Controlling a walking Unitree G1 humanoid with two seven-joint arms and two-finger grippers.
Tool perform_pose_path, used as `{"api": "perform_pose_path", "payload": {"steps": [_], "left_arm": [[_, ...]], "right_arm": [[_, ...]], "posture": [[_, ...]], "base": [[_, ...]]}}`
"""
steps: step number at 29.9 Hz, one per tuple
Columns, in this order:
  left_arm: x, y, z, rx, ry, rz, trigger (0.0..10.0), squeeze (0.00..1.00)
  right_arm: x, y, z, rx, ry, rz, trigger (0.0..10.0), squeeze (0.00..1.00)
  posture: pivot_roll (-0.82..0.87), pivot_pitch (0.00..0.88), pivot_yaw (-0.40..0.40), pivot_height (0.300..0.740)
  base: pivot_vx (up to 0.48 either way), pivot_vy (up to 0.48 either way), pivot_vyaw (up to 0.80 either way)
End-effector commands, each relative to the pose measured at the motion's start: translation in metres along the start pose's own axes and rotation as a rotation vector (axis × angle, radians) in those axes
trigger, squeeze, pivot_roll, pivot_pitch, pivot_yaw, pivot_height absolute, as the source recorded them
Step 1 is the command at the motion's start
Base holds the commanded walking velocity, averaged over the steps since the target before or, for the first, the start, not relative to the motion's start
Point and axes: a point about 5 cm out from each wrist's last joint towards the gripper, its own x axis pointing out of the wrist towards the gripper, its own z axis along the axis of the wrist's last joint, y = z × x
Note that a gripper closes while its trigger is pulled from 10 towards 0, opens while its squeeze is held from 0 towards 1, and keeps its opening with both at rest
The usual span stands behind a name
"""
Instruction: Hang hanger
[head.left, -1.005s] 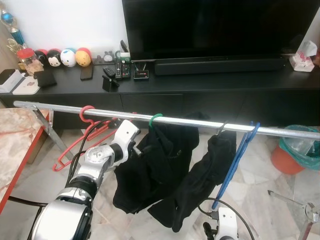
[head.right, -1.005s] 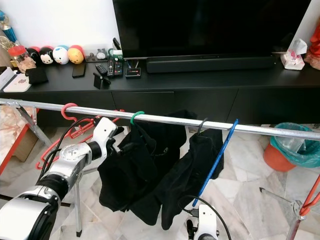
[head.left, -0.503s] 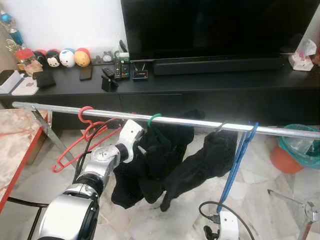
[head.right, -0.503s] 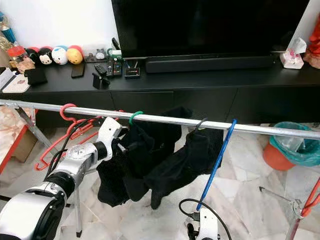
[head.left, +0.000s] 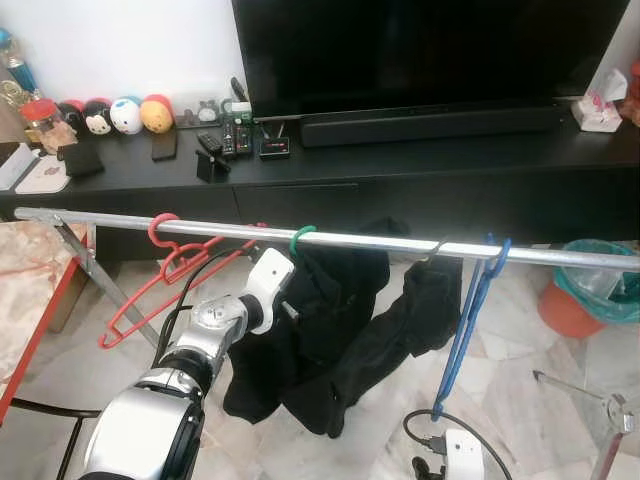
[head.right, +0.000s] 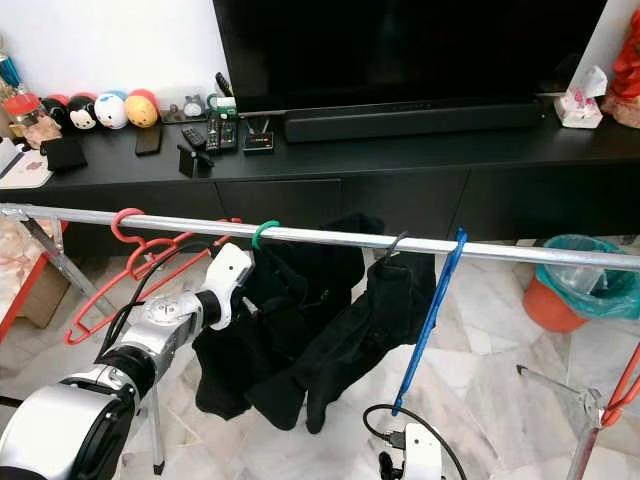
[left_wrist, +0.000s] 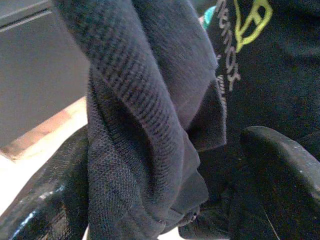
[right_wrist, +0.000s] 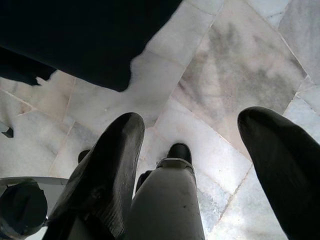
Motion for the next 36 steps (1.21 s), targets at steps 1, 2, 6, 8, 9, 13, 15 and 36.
{"api": "perform_pose_path", "payload": {"steps": [1,2,6,8,9,13,15,36], "left_arm": [[-0.001,-0.002,-0.006,0.0,0.035,-0.021,10.0,0.0],[-0.001,-0.002,-0.006,0.001,0.036,-0.022,10.0,0.0],[-0.002,0.002,-0.004,0.005,0.028,0.019,10.0,0.0],[-0.002,0.003,-0.004,0.0,0.026,0.03,8.0,0.0],[-0.003,0.004,-0.004,-0.004,0.025,0.037,8.0,0.0],[-0.003,0.005,-0.006,-0.008,0.036,0.054,0.0,0.0],[-0.003,0.004,-0.007,-0.007,0.042,0.051,0.0,0.0],[-0.007,0.003,-0.018,-0.017,0.073,0.072,0.0,0.0]], "right_arm": [[-0.001,0.0,-0.002,0.011,0.003,0.003,10.0,0.0],[-0.001,0.0,-0.002,0.011,0.003,0.004,10.0,0.0],[-0.001,0.0,-0.002,0.005,0.003,0.013,10.0,0.0],[-0.001,0.0,-0.002,0.005,0.003,0.013,10.0,0.0],[-0.001,0.001,-0.002,0.005,0.003,0.014,10.0,0.0],[-0.001,0.002,-0.002,0.006,0.002,0.014,10.0,0.0],[-0.001,0.002,-0.002,0.007,0.002,0.015,10.0,0.0],[-0.001,0.006,-0.005,0.011,0.01,0.025,10.0,0.0]], "posture": [[-0.21,0.042,0.065,0.74],[-0.21,0.042,0.065,0.74],[-0.2,0.039,0.066,0.74],[-0.21,0.039,0.066,0.74],[-0.21,0.039,0.066,0.74],[-0.2,0.037,0.068,0.74],[-0.2,0.037,0.068,0.74],[-0.2,0.042,0.073,0.74]], "base": [[0.0,0.0,0.0],[0.0,0.0,0.0],[0.0,0.0,0.0],[0.0,0.0,0.0],[0.0,0.0,0.0],[0.0,0.0,0.0],[0.0,0.0,0.0],[0.0,0.0,0.0]]}}
